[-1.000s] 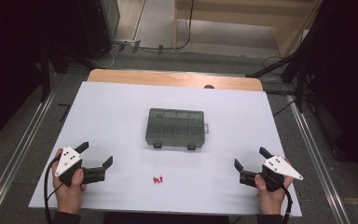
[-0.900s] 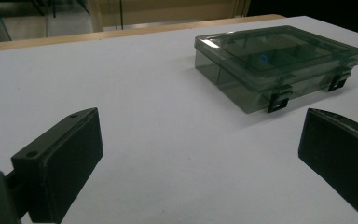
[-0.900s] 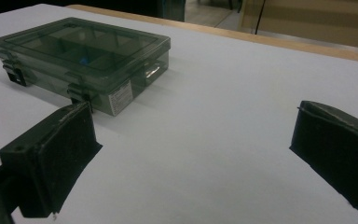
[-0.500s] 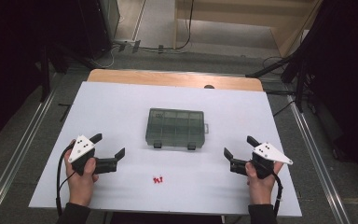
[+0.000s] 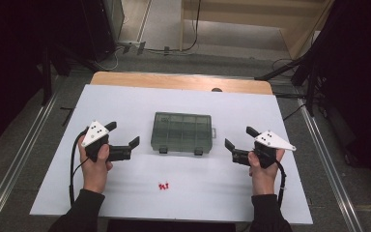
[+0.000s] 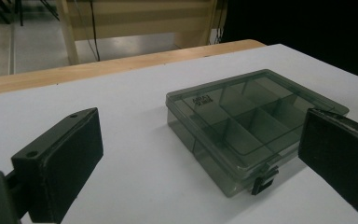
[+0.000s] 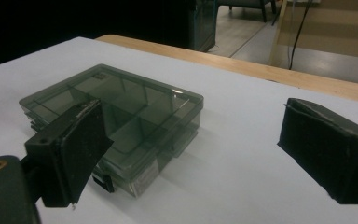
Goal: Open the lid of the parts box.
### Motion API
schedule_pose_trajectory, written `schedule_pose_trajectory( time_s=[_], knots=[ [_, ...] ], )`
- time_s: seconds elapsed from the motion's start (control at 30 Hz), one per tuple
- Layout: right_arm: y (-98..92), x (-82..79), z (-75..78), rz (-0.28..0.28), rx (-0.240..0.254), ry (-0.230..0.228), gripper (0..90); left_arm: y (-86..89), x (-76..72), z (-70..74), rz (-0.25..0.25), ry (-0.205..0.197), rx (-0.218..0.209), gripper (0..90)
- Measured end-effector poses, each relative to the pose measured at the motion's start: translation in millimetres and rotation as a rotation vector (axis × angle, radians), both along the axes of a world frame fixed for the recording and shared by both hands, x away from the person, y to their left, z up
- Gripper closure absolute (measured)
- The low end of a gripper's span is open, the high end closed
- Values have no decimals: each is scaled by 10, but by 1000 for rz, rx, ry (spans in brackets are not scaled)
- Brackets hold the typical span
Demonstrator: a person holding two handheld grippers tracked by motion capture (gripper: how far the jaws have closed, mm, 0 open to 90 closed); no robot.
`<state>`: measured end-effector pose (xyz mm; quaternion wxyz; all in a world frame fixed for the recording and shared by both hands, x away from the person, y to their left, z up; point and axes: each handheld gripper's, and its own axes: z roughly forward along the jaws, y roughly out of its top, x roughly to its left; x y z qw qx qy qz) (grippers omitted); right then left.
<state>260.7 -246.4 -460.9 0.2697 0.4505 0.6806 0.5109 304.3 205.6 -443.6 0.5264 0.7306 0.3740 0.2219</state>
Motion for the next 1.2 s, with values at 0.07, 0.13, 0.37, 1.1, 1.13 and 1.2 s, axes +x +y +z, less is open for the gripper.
schedule_pose_trajectory(
  time_s=[0.07,0.13,0.37,1.1,1.13,1.2],
  knots=[
    [8,20,9,4,8,4,97,-30,43,1,-5,10,7,0],
    [31,78,24,21,19,15,147,-75,91,-20,-22,26,6,0],
    [110,162,-20,55,32,75,370,-144,106,-51,-49,51,4,119],
    [253,210,-288,218,-134,271,900,-269,187,-423,-78,268,73,897],
    [264,216,-304,222,-142,285,900,-274,195,-444,-84,279,71,897],
    [270,223,-319,225,-149,294,900,-289,206,-480,-82,292,75,897]
  ],
)
